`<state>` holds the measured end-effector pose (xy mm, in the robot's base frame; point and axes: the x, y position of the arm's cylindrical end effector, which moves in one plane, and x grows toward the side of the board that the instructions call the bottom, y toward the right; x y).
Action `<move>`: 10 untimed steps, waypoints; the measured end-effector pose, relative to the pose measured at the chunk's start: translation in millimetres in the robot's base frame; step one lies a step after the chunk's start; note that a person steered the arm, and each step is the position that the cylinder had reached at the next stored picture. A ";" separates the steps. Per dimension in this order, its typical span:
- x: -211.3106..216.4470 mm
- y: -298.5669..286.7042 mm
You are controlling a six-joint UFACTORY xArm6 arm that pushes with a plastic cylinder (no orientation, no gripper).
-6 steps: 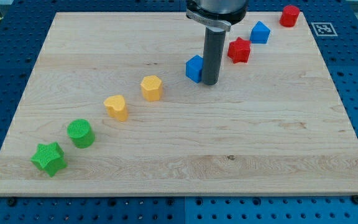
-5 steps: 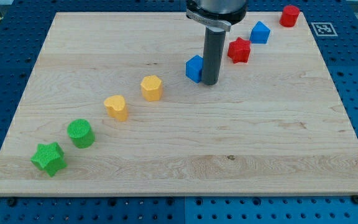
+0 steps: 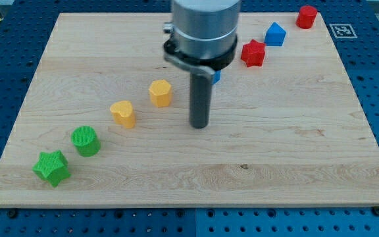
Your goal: Move the green circle inot the green star
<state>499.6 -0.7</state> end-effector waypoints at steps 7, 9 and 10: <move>5.4 -128.3; 37.5 -150.6; 37.5 -150.6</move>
